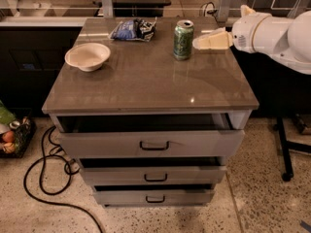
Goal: Place green can into paper bowl
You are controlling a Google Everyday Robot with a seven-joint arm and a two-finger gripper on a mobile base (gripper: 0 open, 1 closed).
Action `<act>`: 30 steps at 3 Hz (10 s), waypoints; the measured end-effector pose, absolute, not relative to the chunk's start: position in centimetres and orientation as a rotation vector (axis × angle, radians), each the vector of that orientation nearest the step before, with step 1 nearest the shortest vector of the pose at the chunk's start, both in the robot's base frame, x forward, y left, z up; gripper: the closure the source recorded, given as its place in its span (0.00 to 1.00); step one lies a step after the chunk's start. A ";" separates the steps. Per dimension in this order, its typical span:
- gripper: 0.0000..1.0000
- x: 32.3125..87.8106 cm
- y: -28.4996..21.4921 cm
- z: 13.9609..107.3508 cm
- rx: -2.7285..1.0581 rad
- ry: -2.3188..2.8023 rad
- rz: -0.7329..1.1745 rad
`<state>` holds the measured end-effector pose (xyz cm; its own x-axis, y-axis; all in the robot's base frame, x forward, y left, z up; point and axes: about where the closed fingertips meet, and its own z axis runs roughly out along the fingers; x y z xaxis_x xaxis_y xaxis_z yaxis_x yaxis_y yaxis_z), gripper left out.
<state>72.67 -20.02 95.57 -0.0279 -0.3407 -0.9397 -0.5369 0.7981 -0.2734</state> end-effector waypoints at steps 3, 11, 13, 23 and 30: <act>0.00 77.6 -14.8 92.7 -0.701 1.621 0.400; 1.00 81.1 -10.6 89.3 -0.657 1.530 0.608; 1.00 81.0 -6.5 93.0 -0.732 1.486 0.657; 1.00 79.0 20.2 91.6 -1.172 1.329 0.944; 0.00 78.4 21.4 89.2 -1.178 1.420 1.000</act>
Offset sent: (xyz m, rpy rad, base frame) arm 0.0547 0.0482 -0.0324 0.1486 0.0718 0.1243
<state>78.40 21.44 89.15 -0.0301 -0.1593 -0.9868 -0.9827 0.1850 0.0001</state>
